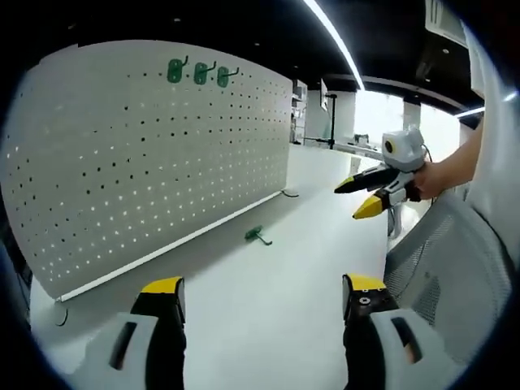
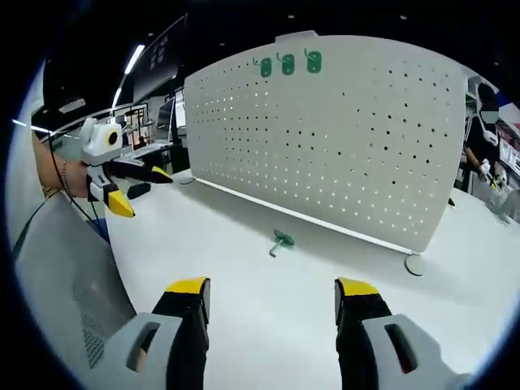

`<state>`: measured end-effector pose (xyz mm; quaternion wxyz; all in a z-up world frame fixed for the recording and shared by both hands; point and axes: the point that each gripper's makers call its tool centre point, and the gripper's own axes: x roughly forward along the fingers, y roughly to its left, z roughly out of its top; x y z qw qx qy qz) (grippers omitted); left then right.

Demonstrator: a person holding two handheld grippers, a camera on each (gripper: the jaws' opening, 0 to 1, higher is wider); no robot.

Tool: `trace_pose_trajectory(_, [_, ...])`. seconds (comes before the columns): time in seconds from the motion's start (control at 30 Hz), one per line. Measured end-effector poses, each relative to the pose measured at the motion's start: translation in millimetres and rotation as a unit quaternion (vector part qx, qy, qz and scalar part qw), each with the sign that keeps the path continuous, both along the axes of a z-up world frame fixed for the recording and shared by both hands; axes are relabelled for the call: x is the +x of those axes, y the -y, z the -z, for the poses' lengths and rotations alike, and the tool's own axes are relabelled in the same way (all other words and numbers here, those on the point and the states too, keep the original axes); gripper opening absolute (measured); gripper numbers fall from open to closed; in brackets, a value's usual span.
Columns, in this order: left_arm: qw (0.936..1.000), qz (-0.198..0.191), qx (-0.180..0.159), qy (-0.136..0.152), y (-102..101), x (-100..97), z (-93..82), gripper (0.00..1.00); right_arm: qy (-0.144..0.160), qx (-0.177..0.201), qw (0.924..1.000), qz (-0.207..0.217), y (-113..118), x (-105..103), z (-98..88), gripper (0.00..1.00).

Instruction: Insert the hook assembly into the mounting plate slot until the hook locks in place.

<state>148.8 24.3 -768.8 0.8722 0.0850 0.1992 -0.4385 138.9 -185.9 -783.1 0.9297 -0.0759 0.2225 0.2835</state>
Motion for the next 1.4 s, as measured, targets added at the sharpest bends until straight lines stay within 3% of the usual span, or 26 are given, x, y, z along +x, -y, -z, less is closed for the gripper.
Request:
trace_pose_trajectory(0.37, [0.9973, 0.057, 0.045, 0.004, 14, 12.8, 5.4, 0.82, -0.001, -0.001, 1.0000, 0.005, 2, -2, -0.4, 0.60])
trace_pose_trajectory(0.5, [0.9925, 0.095, 0.077, -0.002, 20, 15.7, 11.2, 0.83, 0.000, -0.005, 1.0000, 0.003, 1, -2, -0.8, 0.60])
trace_pose_trajectory(0.7, [0.9854, 0.140, 0.098, -0.006, 29, 23.5, 14.5, 0.83, -0.001, -0.008, 1.0000, 0.001, 1, -3, -0.5, 0.60])
trace_pose_trajectory(0.83, [0.9780, 0.171, 0.120, -0.001, 37, 28.3, 16.6, 0.84, 0.000, -0.008, 1.0000, 0.002, 2, -2, -1.3, 0.60])
trace_pose_trajectory(1.03, [0.9598, 0.226, 0.166, 0.004, 41, 35.0, 25.2, 0.84, -0.001, -0.006, 1.0000, 0.003, 2, -2, -0.9, 0.59])
trace_pose_trajectory(1.2, [0.9544, 0.241, 0.176, 0.004, 45, 42.5, 28.9, 0.84, -0.002, -0.005, 1.0000, 0.003, 1, -3, -0.4, 0.59])
trace_pose_trajectory(1.33, [0.9383, 0.277, 0.206, 0.022, 47, 45.8, 39.4, 0.84, -0.004, -0.005, 1.0000, 0.001, 0, -4, 0.6, 0.59])
trace_pose_trajectory(1.4, [0.9373, 0.279, 0.209, 0.009, 48, 47.4, 44.1, 0.83, -0.005, -0.007, 1.0000, -0.002, 0, -4, 1.1, 0.59])
